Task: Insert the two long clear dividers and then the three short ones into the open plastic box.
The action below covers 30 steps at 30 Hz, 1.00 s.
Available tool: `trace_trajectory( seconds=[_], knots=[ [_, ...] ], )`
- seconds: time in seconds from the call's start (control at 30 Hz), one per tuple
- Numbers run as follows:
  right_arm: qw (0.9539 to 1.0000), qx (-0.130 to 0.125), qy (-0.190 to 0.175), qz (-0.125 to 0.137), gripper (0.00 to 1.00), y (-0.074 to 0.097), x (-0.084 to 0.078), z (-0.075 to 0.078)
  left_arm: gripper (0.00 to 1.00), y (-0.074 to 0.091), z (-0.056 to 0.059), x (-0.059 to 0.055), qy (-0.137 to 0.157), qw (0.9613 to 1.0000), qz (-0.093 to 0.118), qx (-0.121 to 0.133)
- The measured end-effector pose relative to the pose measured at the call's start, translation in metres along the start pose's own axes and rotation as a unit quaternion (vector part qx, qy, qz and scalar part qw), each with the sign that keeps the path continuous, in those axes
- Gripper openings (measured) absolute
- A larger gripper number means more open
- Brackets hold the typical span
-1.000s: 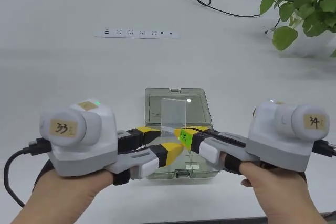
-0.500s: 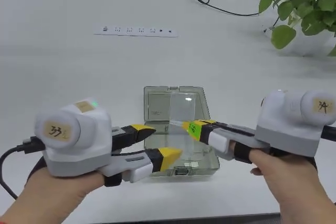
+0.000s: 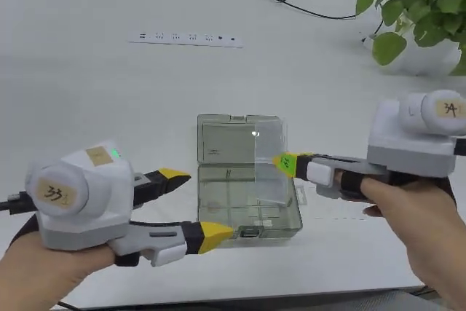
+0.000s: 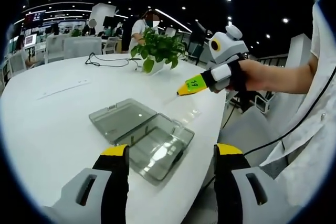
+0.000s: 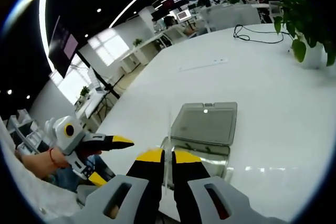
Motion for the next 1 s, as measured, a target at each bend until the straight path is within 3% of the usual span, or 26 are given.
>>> trace_trajectory(
  seconds=[0.1, 0.33, 0.63, 0.77, 0.83, 1.0],
  knots=[
    [0.9997, -0.015, -0.007, -0.017, 0.07, -0.001, 0.000, 0.003, 0.72, 0.001, 0.000, -0.007, -0.014, 0.9998, -0.014, -0.006],
    [0.9969, -0.054, -0.013, -0.056, 0.07, -0.004, -0.001, 0.010, 0.84, 0.001, -0.002, -0.016, -0.032, 0.9991, -0.021, -0.016],
    [0.9843, -0.106, -0.052, -0.131, 0.07, -0.006, -0.013, 0.035, 0.92, 0.002, 0.000, -0.025, -0.049, 0.9979, -0.027, -0.032],
    [0.9790, -0.115, -0.073, -0.151, 0.07, -0.008, -0.024, 0.032, 0.94, 0.003, -0.001, -0.026, -0.049, 0.9979, -0.025, -0.034],
    [0.9759, -0.119, -0.080, -0.164, 0.07, -0.011, -0.033, 0.037, 0.95, 0.003, -0.003, -0.026, -0.049, 0.9980, -0.022, -0.033],
    [0.9714, -0.126, -0.089, -0.181, 0.07, -0.015, -0.038, 0.036, 0.97, 0.003, -0.002, -0.028, -0.047, 0.9979, -0.022, -0.038]
  ],
)
Point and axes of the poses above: the centre of the closed fingertips' face, and the gripper's own axes: y roughly backward along the fingers, z roughly to its right, x roughly out of its top, the point moved 3 cm from there along y, roughly backward along the fingers, and after that the axes turned 10 degrees about z, right-handed, at the moved point
